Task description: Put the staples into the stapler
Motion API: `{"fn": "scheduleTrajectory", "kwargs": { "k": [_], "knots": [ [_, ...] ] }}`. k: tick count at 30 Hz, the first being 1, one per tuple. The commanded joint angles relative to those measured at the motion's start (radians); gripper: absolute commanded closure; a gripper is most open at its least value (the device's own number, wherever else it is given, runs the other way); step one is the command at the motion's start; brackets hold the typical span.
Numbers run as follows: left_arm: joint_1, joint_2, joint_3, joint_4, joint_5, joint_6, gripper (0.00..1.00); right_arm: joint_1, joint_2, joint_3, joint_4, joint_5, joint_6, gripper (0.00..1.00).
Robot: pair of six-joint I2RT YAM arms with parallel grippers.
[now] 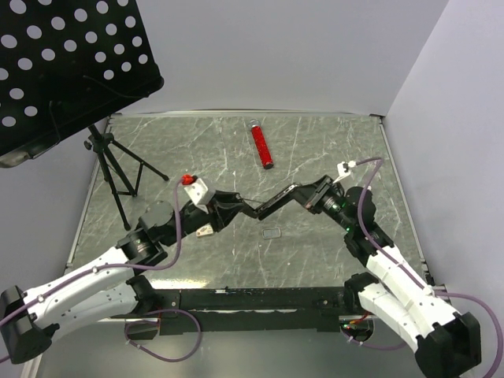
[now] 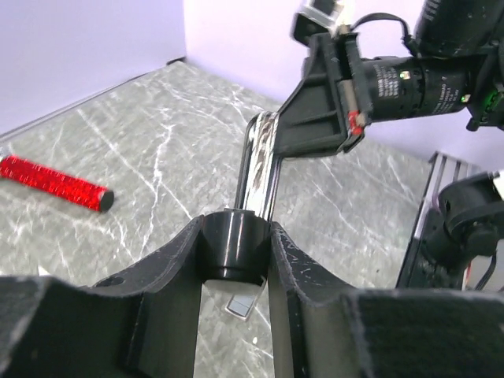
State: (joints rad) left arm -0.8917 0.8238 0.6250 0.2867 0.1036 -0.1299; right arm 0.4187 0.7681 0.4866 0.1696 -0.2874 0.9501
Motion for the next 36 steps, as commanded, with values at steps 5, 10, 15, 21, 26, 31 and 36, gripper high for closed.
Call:
{"fn": "scheduleTrajectory", "kwargs": {
  "k": [5, 10, 15, 21, 26, 31, 36],
  "knots": [
    [0.037, -0.162, -0.154, 0.071, -0.360, -0.215, 0.99, -0.245, -0.033, 0.050, 0.178, -0.085, 0.242, 1.00],
    [0.040, -0.239, -0.283, 0.118, -0.508, -0.425, 0.99, -0.293, -0.024, 0.033, 0.322, -0.142, 0.380, 1.00],
    [0.040, -0.269, -0.384, 0.150, -0.539, -0.661, 0.83, -0.307, -0.016, -0.009, 0.445, -0.130, 0.515, 1.00],
    [0.042, -0.190, -0.377, 0.233, -0.432, -0.723, 0.48, -0.307, -0.023, -0.013, 0.412, -0.093, 0.475, 1.00],
    [0.042, -0.157, -0.347, 0.233, -0.372, -0.740, 0.17, -0.305, -0.030, -0.037, 0.401, -0.055, 0.463, 1.00],
    [0.040, -0.208, -0.317, 0.138, -0.412, -0.737, 0.05, -0.305, -0.006, -0.056, 0.410, -0.047, 0.444, 1.00],
    [0.049, -0.226, -0.198, 0.059, -0.427, -0.510, 0.01, -0.307, 0.011, -0.042, 0.416, -0.078, 0.398, 1.00]
  ]
}}
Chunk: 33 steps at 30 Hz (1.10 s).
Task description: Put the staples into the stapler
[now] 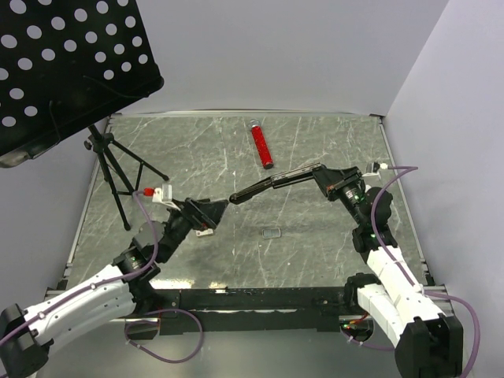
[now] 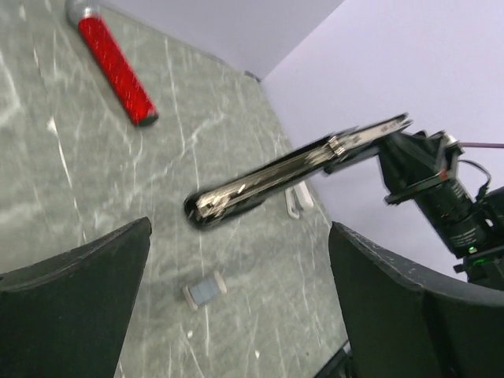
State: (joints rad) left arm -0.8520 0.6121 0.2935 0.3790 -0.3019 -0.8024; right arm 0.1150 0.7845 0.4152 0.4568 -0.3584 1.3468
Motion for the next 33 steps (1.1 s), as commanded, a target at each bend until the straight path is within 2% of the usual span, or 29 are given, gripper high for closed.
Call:
{"fn": "scheduleTrajectory", "kwargs": {
  "k": [1, 3, 4, 7, 11, 14, 16, 21, 27, 33],
  "knots": [
    [0.014, 0.023, 0.165, -0.058, 0.042, 0.204, 0.02, 0.000, -0.005, 0.031, 0.126, -0.019, -0.017, 1.00],
    [0.028, 0.082, 0.278, -0.095, 0.117, 0.319, 0.02, 0.000, -0.005, 0.030, 0.126, -0.025, -0.024, 1.00],
    [0.034, 0.156, 0.318, -0.116, 0.215, 0.389, 0.02, -0.001, -0.005, 0.027, 0.129, -0.028, -0.028, 1.00],
    [0.050, 0.298, 0.456, -0.179, 0.328, 0.512, 0.04, 0.000, 0.004, 0.017, 0.140, -0.047, -0.025, 1.00],
    [0.082, 0.455, 0.597, -0.233, 0.560, 0.637, 0.08, 0.002, 0.004, 0.013, 0.149, -0.070, -0.029, 1.00],
    [0.094, 0.563, 0.723, -0.279, 0.671, 0.722, 0.12, 0.006, -0.007, 0.013, 0.137, -0.071, -0.038, 1.00],
    [0.093, 0.622, 0.759, -0.298, 0.714, 0.771, 0.17, 0.008, -0.017, 0.011, 0.132, -0.073, -0.043, 1.00],
    [0.094, 0.710, 0.816, -0.310, 0.831, 0.862, 0.19, 0.014, -0.022, 0.005, 0.137, -0.083, -0.038, 1.00],
    [0.093, 0.771, 0.848, -0.330, 0.874, 0.916, 0.25, 0.023, -0.030, 0.005, 0.131, -0.086, -0.044, 1.00],
    [0.091, 0.810, 0.866, -0.341, 0.883, 0.937, 0.41, 0.028, -0.031, 0.004, 0.138, -0.091, -0.038, 1.00]
  ]
}}
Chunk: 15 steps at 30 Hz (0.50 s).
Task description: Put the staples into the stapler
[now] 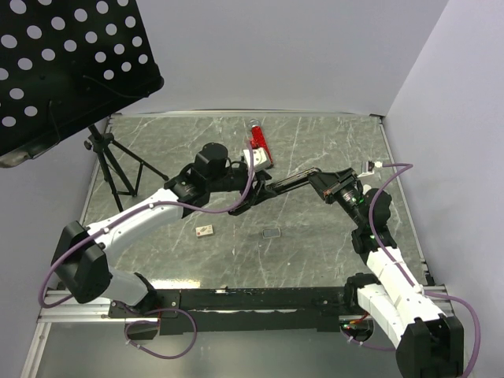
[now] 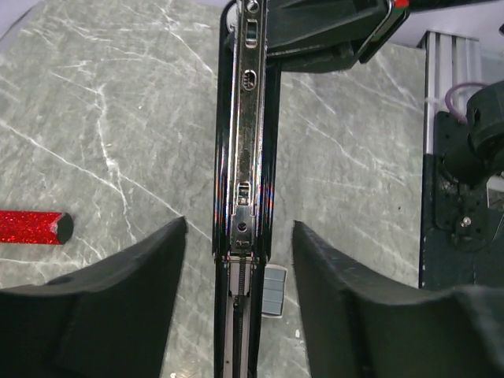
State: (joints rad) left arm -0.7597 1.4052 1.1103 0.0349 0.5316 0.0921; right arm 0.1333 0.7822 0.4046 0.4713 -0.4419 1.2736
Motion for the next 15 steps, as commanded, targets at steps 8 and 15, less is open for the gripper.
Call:
{"fn": "scheduleTrajectory", "kwargs": {
  "k": [8, 15],
  "knots": [
    [-0.006, 0.038, 0.060, 0.005, 0.065, 0.054, 0.67, 0.017, -0.023, 0.013, 0.133, -0.014, 0.040, 1.00],
    [-0.010, 0.043, 0.063, -0.010, 0.056, 0.078, 0.99, 0.020, -0.011, 0.013, 0.132, -0.021, 0.026, 1.00]
  ]
}}
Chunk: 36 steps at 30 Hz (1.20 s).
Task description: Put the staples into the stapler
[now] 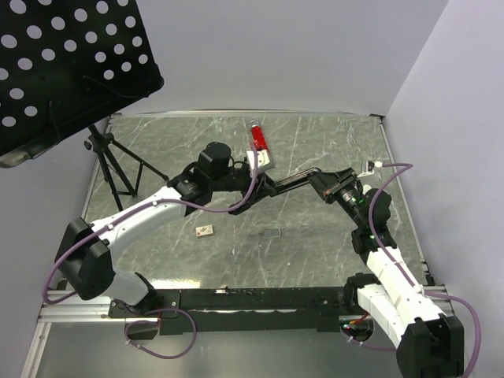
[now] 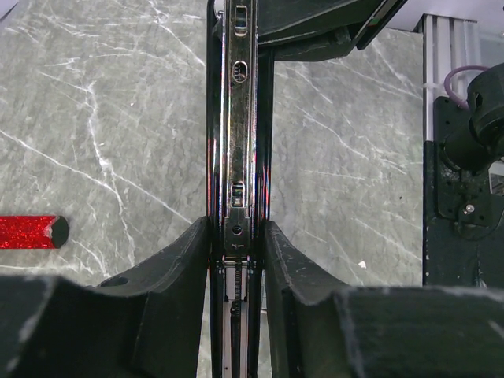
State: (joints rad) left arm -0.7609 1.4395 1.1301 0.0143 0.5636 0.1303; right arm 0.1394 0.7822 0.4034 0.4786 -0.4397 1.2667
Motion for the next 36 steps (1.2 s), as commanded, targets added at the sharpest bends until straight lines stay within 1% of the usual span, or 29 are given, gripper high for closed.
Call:
{"fn": "scheduleTrajectory", "kwargs": {
  "k": [1, 4, 5, 6, 8, 9, 11, 12, 13, 14, 15, 17, 18, 21, 26, 28, 31, 34, 35, 36],
  "knots": [
    [-0.008, 0.006, 0.034, 0.001, 0.015, 0.049, 0.99, 0.014, -0.008, 0.011, 0.120, -0.033, 0.030, 1.00],
    [-0.002, -0.004, 0.020, -0.029, -0.017, 0.104, 0.99, 0.015, 0.003, 0.000, 0.094, -0.047, 0.005, 0.99],
    [0.006, -0.004, 0.019, -0.045, -0.021, 0.118, 0.99, 0.016, 0.005, -0.003, 0.085, -0.051, -0.012, 0.93],
    [0.012, -0.005, 0.017, -0.053, -0.025, 0.143, 0.99, 0.014, 0.006, -0.006, 0.077, -0.053, -0.023, 0.78],
    [0.032, 0.001, 0.014, -0.079, -0.041, 0.167, 0.99, 0.014, -0.001, -0.017, 0.039, -0.060, -0.065, 0.65],
    [0.040, 0.005, 0.016, -0.089, -0.045, 0.187, 0.99, 0.014, -0.007, -0.017, 0.014, -0.059, -0.081, 0.54],
    [0.063, 0.021, 0.017, -0.111, -0.050, 0.209, 0.99, 0.014, -0.029, -0.021, -0.053, -0.047, -0.131, 0.45],
    [0.070, 0.027, 0.017, -0.114, -0.053, 0.228, 0.99, 0.014, -0.040, -0.021, -0.082, -0.038, -0.151, 0.38],
    [0.078, 0.036, 0.020, -0.120, -0.057, 0.239, 0.99, 0.014, -0.050, -0.015, -0.116, -0.027, -0.176, 0.36],
    [0.090, 0.057, 0.026, -0.143, -0.070, 0.252, 0.99, 0.014, -0.075, -0.012, -0.197, 0.001, -0.226, 0.34],
    [0.095, 0.070, 0.034, -0.158, -0.079, 0.284, 0.99, 0.014, -0.087, -0.008, -0.243, 0.021, -0.254, 0.32],
    [0.101, 0.122, 0.068, -0.200, -0.117, 0.321, 0.99, 0.014, -0.135, 0.005, -0.383, 0.074, -0.335, 0.29],
    [0.101, 0.142, 0.082, -0.247, -0.129, 0.362, 0.99, 0.014, -0.149, 0.005, -0.415, 0.120, -0.358, 0.27],
    [0.104, 0.211, 0.125, -0.295, -0.154, 0.419, 0.99, 0.012, -0.199, 0.003, -0.504, 0.174, -0.458, 0.22],
    [0.106, 0.307, 0.161, -0.315, -0.186, 0.480, 0.99, 0.012, -0.221, 0.017, -0.583, 0.188, -0.625, 0.19],
    [0.107, 0.329, 0.169, -0.312, -0.185, 0.505, 0.99, 0.012, -0.215, 0.025, -0.601, 0.184, -0.662, 0.19],
    [0.107, 0.374, 0.174, -0.323, -0.179, 0.542, 0.99, 0.012, -0.184, 0.035, -0.609, 0.170, -0.737, 0.19],
    [0.107, 0.412, 0.180, -0.333, -0.163, 0.555, 0.99, 0.014, -0.129, 0.054, -0.595, 0.116, -0.802, 0.19],
    [0.109, 0.427, 0.178, -0.326, -0.162, 0.555, 0.98, 0.014, -0.112, 0.060, -0.589, 0.087, -0.816, 0.19],
    [0.109, 0.433, 0.171, -0.323, -0.159, 0.554, 0.94, 0.012, -0.094, 0.074, -0.583, 0.075, -0.831, 0.19]
  ]
}}
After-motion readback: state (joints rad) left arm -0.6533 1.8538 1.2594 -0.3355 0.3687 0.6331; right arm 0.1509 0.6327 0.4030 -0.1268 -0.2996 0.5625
